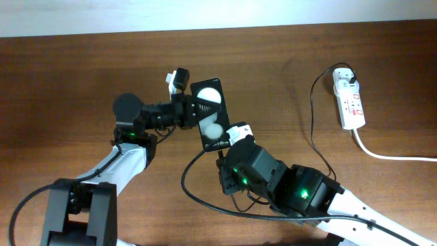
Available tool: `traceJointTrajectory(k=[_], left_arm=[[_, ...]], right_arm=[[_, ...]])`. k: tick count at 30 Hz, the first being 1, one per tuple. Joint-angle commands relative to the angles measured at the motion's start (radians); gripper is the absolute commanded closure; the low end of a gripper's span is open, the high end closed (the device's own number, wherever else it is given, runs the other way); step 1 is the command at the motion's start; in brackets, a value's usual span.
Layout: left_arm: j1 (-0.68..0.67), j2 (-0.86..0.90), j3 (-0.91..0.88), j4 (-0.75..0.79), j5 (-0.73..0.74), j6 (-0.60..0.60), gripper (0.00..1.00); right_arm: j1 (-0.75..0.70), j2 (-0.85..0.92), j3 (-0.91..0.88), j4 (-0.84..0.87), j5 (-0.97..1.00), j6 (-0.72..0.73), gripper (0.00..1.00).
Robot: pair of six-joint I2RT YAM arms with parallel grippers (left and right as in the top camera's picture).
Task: Plug charger to phone and switch on socket
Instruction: 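Insert the cable plug into the phone's bottom port with the right gripper, then lower the plugged phone onto the table with the left gripper and release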
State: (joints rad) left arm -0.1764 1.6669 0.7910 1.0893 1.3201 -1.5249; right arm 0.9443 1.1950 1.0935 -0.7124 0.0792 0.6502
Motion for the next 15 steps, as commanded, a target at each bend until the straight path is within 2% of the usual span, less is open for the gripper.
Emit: traceJointTrajectory(k=[1,5,10,11,12,15], left_arm=[[-0.005,-0.01,0.003,0.01,0.055,0.019,1.0],[-0.041,-0.01,0.002,0.011,0.115,0.021,1.0],[-0.048,-0.01,-0.003,0.011,0.216,0.061,1.0],[-0.048,-0.01,-0.004,0.011,0.214,0.061,1.0],[-0.048,-0.01,-0.004,0.011,0.209,0.061,1.0],[-0.048,-0.01,-0.004,0.01,0.141,0.106,1.0]], right_arm=[[0.006,0.003,0.005,0.031,0.038,-0.01,0.96],[0.005,0.003,0.005,0.144,0.038,-0.047,0.96],[0.003,0.003,0.066,0.149,0.091,-0.069,0.94],[0.003,0.001,0.073,0.13,0.091,-0.071,0.86],[0.003,-0.005,0.073,0.09,0.091,-0.07,0.72],[0.003,-0.058,0.074,-0.001,0.09,-0.07,0.47]])
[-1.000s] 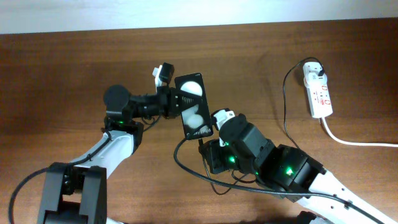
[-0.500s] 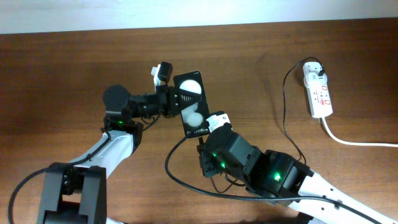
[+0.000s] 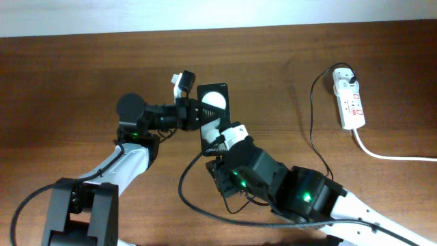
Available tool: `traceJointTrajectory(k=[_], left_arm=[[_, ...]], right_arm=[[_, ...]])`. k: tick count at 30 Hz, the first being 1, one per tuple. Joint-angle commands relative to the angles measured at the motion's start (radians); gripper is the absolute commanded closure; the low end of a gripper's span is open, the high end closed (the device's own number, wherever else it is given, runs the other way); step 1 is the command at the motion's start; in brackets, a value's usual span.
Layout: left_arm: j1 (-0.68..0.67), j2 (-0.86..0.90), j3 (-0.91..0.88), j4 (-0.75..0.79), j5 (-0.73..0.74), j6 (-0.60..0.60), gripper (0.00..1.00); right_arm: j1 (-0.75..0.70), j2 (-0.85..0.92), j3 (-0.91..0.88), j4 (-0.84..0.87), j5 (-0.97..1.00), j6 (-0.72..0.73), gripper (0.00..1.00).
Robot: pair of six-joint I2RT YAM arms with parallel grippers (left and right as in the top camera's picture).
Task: Plug charger to phone and switch on socket
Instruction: 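Lower the plugged phone onto the table with the left gripper and release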
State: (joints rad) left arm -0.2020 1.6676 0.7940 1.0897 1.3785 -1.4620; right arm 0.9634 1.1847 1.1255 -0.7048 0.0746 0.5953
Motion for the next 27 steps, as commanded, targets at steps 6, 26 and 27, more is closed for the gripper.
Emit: traceJointTrajectory(k=[6,26,27], left_arm=[[-0.087,-0.011,-0.007,0.01,-0.271,-0.01,1.0],[-0.219,0.198,0.624,-1.533,-0.757,0.949,1.0],[-0.196,0.248,0.624,-1.533,-0.716,0.949,0.99]], right_arm=[[-0.016,-0.39,0.042,-0.174,0.132,-0.015,0.2],[-0.016,-0.729,0.042,-0.47,0.251,-0.011,0.04],[-0.016,-0.729,0.042,-0.47,0.251,-0.011,0.04]])
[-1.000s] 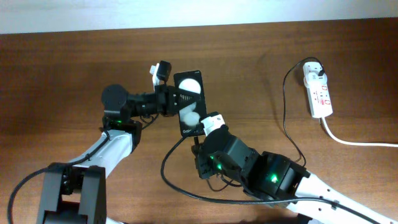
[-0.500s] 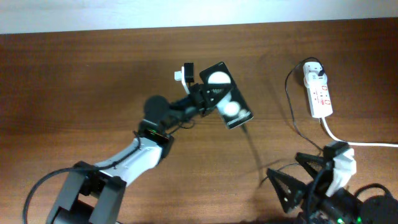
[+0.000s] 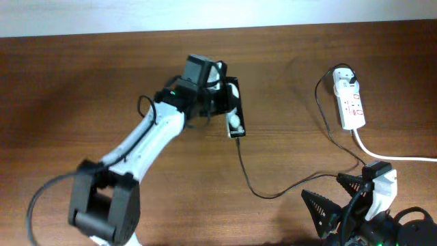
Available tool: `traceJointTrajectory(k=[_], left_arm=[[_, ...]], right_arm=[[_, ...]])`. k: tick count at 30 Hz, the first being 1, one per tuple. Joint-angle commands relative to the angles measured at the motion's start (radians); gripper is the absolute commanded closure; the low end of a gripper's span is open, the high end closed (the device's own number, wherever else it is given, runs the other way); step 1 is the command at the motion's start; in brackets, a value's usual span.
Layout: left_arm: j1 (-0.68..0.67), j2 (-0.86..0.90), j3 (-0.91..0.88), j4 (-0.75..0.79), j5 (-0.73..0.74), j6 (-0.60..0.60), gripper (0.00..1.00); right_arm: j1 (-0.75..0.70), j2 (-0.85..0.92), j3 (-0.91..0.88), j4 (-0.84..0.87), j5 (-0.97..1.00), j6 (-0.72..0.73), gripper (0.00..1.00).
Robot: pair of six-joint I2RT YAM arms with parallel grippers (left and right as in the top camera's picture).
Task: Plug charger to phone and switch on socket
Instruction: 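Lower the plugged phone onto the table with the left gripper and release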
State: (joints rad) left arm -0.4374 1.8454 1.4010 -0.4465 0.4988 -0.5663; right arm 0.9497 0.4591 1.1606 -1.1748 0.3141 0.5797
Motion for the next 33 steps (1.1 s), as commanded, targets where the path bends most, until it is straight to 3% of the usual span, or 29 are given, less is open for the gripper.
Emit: traceJointTrajectory(k=[1,6,9,10,13,22,26,28,29,32,33], left_arm=[[0.051,0.116,0.018,0.003,0.187,0.059,0.98],[0.053,0.274,0.018,0.027,0.194,0.092,0.97],[0.002,0.299,0.018,0.168,0.185,0.04,0.97],[-0.026,0.299,0.018,0.192,0.105,0.04,0.94],[-0.045,0.299,0.018,0.179,-0.011,0.041,0.92],[-0.044,0.299,0.017,0.111,-0.037,0.041,0.77],[-0.044,0.299,0.017,0.108,-0.037,0.041,0.59],[-0.044,0.299,0.017,0.092,-0.041,0.041,0.39],[-0.044,0.299,0.017,0.074,-0.063,0.041,0.36],[-0.044,0.299,0.017,0.005,-0.131,0.041,0.13],[-0.044,0.299,0.017,-0.009,-0.134,0.041,0.0]], right_arm=[[-0.002,-0.003,0.006,0.0,0.011,0.005,0.04],[-0.003,-0.003,0.006,0.0,0.013,0.005,0.04],[-0.003,-0.003,0.006,0.0,0.013,0.005,0.03],[-0.002,-0.003,0.006,0.0,0.012,0.005,0.03],[-0.002,-0.003,0.006,-0.002,0.012,0.005,0.03],[-0.003,-0.003,0.006,-0.004,0.012,0.005,0.02],[-0.003,-0.003,0.006,-0.004,0.012,0.005,0.02],[-0.003,-0.003,0.006,-0.004,0.013,0.005,0.01],[-0.002,-0.003,0.006,-0.004,0.013,0.005,0.01],[-0.002,-0.003,0.006,-0.004,0.013,0.005,0.01],[-0.003,-0.003,0.005,-0.004,0.012,0.005,0.01]])
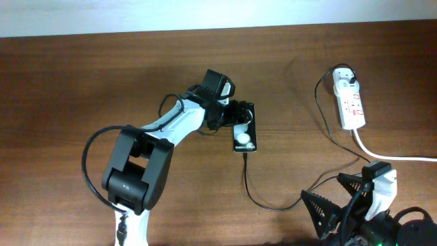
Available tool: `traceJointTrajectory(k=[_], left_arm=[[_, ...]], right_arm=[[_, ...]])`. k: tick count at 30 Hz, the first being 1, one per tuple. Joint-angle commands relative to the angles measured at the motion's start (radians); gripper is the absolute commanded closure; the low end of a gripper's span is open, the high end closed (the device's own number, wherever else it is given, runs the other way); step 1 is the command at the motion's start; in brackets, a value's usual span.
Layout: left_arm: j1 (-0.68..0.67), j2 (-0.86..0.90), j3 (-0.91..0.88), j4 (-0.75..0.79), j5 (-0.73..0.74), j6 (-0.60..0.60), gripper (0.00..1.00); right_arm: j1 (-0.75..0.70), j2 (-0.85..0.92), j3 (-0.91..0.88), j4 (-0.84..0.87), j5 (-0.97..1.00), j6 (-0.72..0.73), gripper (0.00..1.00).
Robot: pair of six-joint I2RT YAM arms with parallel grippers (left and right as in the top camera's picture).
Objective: Plug charger to phone and switch on socket
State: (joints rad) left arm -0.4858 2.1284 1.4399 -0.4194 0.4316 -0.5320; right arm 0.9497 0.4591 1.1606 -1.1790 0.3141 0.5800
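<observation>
The black phone [244, 131] lies screen up in the middle of the table. Its black charger cable [250, 195] runs from its near end, loops right and climbs to the white power strip [349, 102] at the far right. My left gripper [234, 115] is at the phone's far left edge, shut on it. My right gripper [334, 198] is at the bottom right, open and empty, well away from both phone and strip. The strip's switch is too small to read.
A white mains lead [389, 156] leaves the power strip toward the right edge. The charger plug [347, 80] sits in the strip's far socket. The slack cable crosses the table just in front of my right gripper.
My left gripper has moved right and slightly nearer with the phone, which was tilted on edge and now shows its screen upward. The right gripper has not moved.
At first my left gripper held the phone at mid-table and my right gripper was at its near end with the cable. Later the right arm was back at the bottom right, open, with the cable hanging from the phone. The left has since brought the phone further right.
</observation>
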Motion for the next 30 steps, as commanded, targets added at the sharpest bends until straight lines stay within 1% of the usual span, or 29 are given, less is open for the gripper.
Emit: traceJointTrajectory(k=[1,3,5,6,9,12,14,16,19,20,23,27,30], left_arm=[[0.005,0.016,-0.022,-0.037,-0.067,0.007,0.01],[0.032,0.006,-0.021,-0.05,-0.066,0.039,0.01],[0.088,-0.055,-0.019,-0.131,-0.067,0.124,0.01],[0.119,-0.108,-0.019,-0.192,-0.101,0.154,0.01],[0.182,-0.314,-0.019,-0.393,-0.354,0.171,0.01],[0.203,-0.53,-0.019,-0.552,-0.575,0.171,0.01],[0.203,-0.698,-0.019,-0.672,-0.678,0.171,0.01],[0.203,-0.846,-0.019,-0.782,-0.69,0.171,0.01],[0.203,-0.975,-0.019,-0.921,-0.69,0.171,0.01],[0.203,-1.001,-0.019,-0.941,-0.69,0.171,0.01],[0.203,-1.055,-0.021,-0.956,-0.69,0.171,0.01],[0.203,-1.2,-0.021,-0.956,-0.69,0.171,0.01],[0.203,-1.338,-0.021,-0.957,-0.69,0.171,0.01]], right_arm=[[-0.002,-0.003,0.005,0.0,0.012,0.004,0.01],[-0.002,-0.003,0.005,-0.005,0.012,0.004,0.01],[-0.002,-0.003,0.005,-0.023,0.012,0.004,0.01],[-0.002,-0.003,0.005,-0.021,0.013,0.004,0.01],[-0.002,-0.003,0.005,-0.018,0.013,0.004,0.02],[-0.003,-0.003,0.005,-0.018,0.013,0.004,0.01],[-0.002,-0.003,0.005,-0.011,0.013,0.004,0.01],[-0.003,-0.003,0.005,-0.006,0.013,0.004,0.01],[-0.002,-0.003,0.005,0.009,0.013,0.004,0.01],[-0.003,-0.003,0.004,0.02,0.013,0.004,0.01],[-0.003,-0.003,-0.012,0.058,0.037,0.004,0.01],[-0.003,-0.002,-0.1,0.076,0.038,0.004,0.01],[-0.002,-0.001,-0.18,0.179,0.037,0.005,0.01]])
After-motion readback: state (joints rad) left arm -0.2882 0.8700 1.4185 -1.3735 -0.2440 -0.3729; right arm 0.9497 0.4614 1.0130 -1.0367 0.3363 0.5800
